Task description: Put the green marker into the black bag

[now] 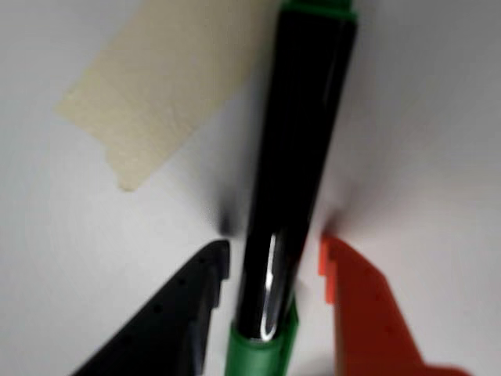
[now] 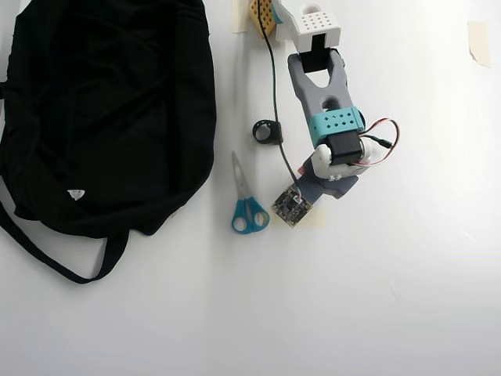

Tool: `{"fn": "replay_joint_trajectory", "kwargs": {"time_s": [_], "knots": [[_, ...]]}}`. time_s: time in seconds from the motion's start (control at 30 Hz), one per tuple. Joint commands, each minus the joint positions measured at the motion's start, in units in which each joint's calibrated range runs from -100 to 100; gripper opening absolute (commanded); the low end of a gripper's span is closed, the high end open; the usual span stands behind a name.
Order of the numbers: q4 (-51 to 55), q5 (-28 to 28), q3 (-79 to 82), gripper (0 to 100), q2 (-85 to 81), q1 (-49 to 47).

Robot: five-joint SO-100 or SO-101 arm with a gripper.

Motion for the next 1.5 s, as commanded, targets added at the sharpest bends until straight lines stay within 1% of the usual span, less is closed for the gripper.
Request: {"fn": "replay_joint_trajectory", "kwargs": {"time_s": [0.0,0.1,0.37,0.5,1.1,1.3,1.47], "knots": [[-0.2,0.2,0.6,11,0.8,-0.5],[-0.2,0.2,0.6,9,0.8,-0.5],[-0.2,0.2,0.6,8,0.8,-0.5],[-0.2,0.2,0.6,2,0.8,-0.5],[-0.2,0.2,-0.1,2,-0.3,-1.0],[-0.2,2.1,-0.3,2,-0.5,-1.3],[1.9,3.7,-5.2,2,-0.5,-1.5]]}}
